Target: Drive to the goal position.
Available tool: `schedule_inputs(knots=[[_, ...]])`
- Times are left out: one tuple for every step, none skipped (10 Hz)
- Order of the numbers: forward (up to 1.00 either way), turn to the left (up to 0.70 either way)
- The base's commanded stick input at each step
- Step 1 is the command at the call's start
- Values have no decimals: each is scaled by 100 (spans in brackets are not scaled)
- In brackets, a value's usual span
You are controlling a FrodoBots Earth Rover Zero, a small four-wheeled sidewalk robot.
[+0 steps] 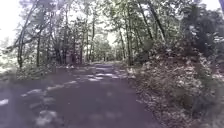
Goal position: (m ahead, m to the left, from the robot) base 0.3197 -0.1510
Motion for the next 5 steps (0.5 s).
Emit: schedule_inputs(knots=[[45,0],[45,0],[45,0],[45,0],[45,0]])
